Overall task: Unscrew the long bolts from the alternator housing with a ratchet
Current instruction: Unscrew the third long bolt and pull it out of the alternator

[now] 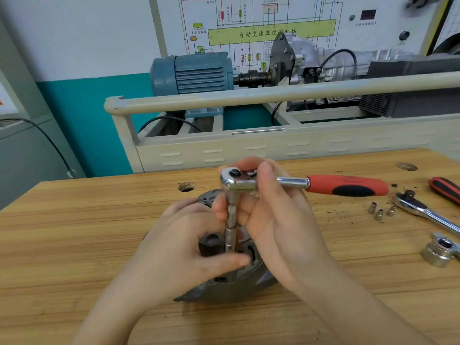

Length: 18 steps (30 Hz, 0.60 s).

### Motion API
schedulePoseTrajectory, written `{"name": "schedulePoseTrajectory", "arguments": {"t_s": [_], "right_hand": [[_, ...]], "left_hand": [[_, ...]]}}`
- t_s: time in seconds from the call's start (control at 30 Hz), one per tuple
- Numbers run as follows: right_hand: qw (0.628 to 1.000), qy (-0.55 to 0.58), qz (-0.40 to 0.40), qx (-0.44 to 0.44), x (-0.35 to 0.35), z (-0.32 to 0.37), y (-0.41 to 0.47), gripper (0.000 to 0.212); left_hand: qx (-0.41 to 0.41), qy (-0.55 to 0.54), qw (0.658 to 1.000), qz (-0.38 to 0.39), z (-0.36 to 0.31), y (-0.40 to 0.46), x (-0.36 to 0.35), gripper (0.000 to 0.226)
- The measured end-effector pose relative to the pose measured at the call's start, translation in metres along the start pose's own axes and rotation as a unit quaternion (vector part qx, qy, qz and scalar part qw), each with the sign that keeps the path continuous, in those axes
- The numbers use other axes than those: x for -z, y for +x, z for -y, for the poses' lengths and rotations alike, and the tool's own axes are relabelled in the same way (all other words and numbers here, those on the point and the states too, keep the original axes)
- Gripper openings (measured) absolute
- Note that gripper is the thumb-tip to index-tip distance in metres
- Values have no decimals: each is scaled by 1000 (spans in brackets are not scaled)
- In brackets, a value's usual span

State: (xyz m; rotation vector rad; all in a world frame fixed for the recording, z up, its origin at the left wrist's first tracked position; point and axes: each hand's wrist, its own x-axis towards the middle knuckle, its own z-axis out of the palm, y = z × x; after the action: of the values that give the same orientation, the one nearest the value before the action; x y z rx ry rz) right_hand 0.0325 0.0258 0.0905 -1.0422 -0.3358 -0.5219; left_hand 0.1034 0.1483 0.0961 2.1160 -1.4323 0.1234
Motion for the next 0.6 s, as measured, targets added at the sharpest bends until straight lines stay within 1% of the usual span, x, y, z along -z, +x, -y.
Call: {"name": "schedulePoseTrajectory", "arguments": {"t_s": [0.07, 0.13, 0.2, 0.3, 0.37, 0.47, 0.6], "right_hand": [[1000, 18, -8, -9, 1, 0, 1, 21], [1000, 24, -10, -12, 2, 1, 1, 22], [1000, 19, -7, -11, 1, 1, 0, 22], [1000, 12, 0, -4, -1, 1, 0, 21], [1000, 10, 3, -3, -1, 2, -1, 22], [1000, 7, 0, -8, 0, 2, -1, 22], [1000, 7, -2, -6, 0, 2, -2, 21]], "left_hand": [[-8, 61, 998, 0, 2, -1, 0, 60], [-8, 84, 996, 21, 3, 0, 1, 61], [-18, 105, 993, 47, 5, -1, 2, 56], [-31, 109, 992, 54, 7, -2, 2, 33], [-39, 107, 992, 52, 6, -3, 2, 24], [-41, 97, 993, 56, 6, -3, 2, 19], [-49, 89, 993, 62, 8, -2, 2, 19]]}}
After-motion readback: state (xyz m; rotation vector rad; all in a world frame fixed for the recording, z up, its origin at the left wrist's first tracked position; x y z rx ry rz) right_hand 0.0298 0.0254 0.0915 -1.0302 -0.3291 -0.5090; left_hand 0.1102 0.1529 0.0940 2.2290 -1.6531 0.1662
